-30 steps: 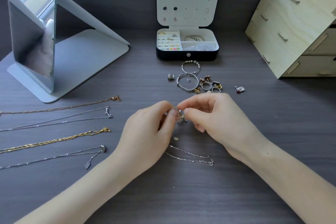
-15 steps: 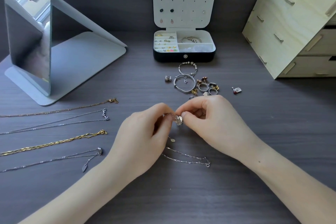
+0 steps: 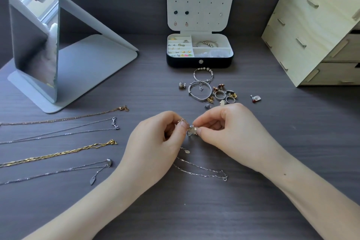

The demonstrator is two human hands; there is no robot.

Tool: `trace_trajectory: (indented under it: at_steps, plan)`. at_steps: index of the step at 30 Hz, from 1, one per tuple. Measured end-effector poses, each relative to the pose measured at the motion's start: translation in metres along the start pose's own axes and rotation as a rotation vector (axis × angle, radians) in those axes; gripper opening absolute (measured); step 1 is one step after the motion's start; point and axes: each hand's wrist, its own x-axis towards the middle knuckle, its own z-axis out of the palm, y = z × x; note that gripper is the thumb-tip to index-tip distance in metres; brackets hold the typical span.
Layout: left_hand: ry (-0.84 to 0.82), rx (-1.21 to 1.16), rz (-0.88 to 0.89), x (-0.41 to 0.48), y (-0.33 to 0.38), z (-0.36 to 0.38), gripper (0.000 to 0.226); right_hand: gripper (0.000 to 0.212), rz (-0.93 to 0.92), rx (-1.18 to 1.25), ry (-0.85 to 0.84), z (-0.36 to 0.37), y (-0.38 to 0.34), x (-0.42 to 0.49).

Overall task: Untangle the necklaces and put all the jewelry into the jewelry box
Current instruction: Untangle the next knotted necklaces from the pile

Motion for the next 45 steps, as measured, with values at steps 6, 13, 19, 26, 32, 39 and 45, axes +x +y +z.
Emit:
trace_trajectory:
  at_steps: [6,13,19,26,32,39,45]
  plan:
    - [0.002,0.029,-0.019,-0.0001,0.0016,-0.0011,0.028,0.020,0.017,0.028,0.076,-0.0026,-0.0025,0.0012]
    - [-0.017,0.016,0.035,0.0014,-0.0017,-0.0017,0.019,0.019,0.165,0.209,0.003,-0.0014,-0.0021,0.0027]
    - [-0.018,-0.093,0.032,0.0004,-0.0007,-0.0019,0.014,0.022,0.180,0.200,-0.002,-0.0011,-0.0030,0.0037]
    - [-0.032,-0.184,0.038,0.0012,0.0020,-0.0025,0.016,0.023,0.187,0.182,-0.034,-0.0040,-0.0019,0.0046]
    - [-0.049,-0.331,0.053,0.0037,0.0054,-0.0045,0.019,0.017,0.196,0.445,-0.117,-0.0047,-0.0034,0.0056]
    - [-0.053,-0.543,0.009,0.0052,0.0046,-0.0048,0.015,0.018,0.214,0.759,-0.344,-0.0081,-0.0052,0.0045]
    - [-0.016,-0.578,-0.017,0.0059,0.0045,-0.0069,0.015,0.017,0.194,0.816,-0.419,-0.0083,-0.0042,0.0051]
